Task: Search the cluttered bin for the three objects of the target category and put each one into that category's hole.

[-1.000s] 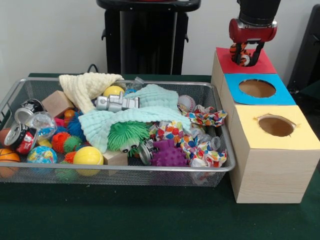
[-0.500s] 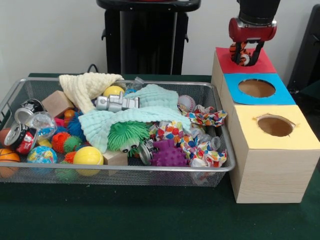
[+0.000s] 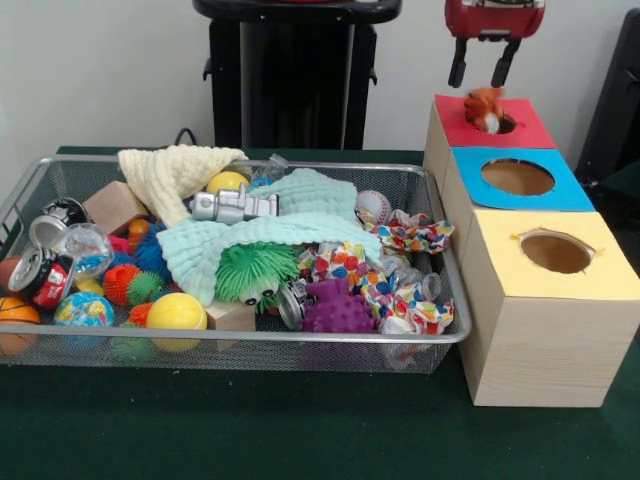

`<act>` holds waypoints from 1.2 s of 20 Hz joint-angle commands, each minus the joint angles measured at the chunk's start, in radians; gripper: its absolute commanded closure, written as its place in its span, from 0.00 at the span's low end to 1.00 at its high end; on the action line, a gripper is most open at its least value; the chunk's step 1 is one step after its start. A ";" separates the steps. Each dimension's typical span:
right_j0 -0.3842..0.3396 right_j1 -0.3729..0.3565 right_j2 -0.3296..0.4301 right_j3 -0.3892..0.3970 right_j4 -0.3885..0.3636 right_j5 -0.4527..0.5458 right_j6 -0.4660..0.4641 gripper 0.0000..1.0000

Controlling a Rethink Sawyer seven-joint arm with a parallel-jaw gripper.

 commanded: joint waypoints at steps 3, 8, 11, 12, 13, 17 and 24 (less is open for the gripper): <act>-0.021 -0.026 -0.018 -0.048 0.008 0.052 0.208 0.00; -0.025 -0.017 -0.015 -0.056 0.010 0.048 0.202 0.00; -0.026 -0.016 -0.014 -0.057 0.011 0.048 0.200 0.00; -0.026 -0.016 -0.014 -0.056 0.011 0.047 0.200 0.00; -0.027 -0.015 -0.013 -0.056 0.012 0.046 0.200 0.00; -0.033 -0.017 -0.012 -0.052 0.015 0.032 0.197 0.00; -0.150 -0.032 -0.026 -0.180 -0.046 0.172 0.041 0.00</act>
